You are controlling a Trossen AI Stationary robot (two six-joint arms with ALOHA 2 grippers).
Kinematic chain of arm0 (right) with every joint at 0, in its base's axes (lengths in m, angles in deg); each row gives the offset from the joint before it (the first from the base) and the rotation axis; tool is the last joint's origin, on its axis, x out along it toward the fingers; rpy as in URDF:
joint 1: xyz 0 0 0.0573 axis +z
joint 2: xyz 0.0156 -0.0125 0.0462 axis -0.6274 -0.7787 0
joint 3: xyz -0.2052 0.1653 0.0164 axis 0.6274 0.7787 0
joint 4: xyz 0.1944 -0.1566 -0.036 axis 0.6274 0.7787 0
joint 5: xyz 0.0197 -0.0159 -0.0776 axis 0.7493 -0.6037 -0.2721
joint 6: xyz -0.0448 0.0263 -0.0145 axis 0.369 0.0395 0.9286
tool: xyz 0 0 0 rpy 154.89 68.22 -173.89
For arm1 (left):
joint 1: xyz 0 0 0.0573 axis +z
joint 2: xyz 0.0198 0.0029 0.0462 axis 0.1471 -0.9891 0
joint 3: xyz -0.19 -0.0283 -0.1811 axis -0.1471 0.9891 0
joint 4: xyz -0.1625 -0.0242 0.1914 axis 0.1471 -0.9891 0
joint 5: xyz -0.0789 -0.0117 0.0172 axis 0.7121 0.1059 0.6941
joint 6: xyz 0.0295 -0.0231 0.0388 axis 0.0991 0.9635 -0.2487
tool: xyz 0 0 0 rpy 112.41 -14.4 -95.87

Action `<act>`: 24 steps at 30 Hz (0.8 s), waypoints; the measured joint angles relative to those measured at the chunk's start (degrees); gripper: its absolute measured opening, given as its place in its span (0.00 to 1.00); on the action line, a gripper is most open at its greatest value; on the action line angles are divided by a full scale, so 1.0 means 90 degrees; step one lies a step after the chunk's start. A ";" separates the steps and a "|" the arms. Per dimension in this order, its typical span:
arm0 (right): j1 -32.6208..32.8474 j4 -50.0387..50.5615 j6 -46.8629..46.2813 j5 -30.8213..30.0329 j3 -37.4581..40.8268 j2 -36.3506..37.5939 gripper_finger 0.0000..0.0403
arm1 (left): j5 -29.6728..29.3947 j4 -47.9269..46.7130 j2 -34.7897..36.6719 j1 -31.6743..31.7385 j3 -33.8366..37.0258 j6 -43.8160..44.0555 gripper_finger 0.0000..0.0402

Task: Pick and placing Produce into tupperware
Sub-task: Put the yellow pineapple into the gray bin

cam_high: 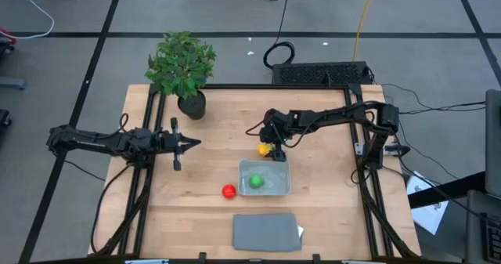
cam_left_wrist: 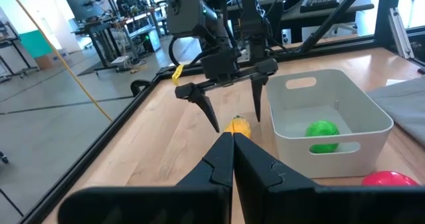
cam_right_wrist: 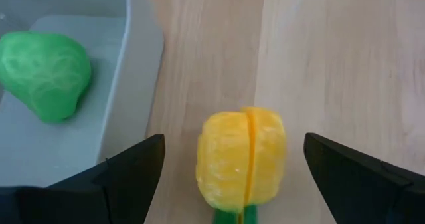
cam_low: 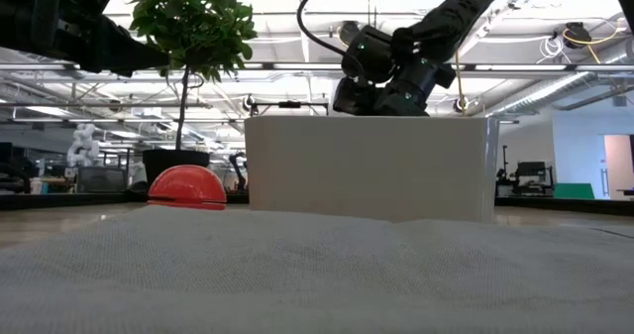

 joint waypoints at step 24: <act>0.0123 -0.0070 0.0138 0.0186 -0.0005 -0.0367 0.59 | -0.0007 0.0002 0.0000 0.0002 0.0000 -0.0013 0.04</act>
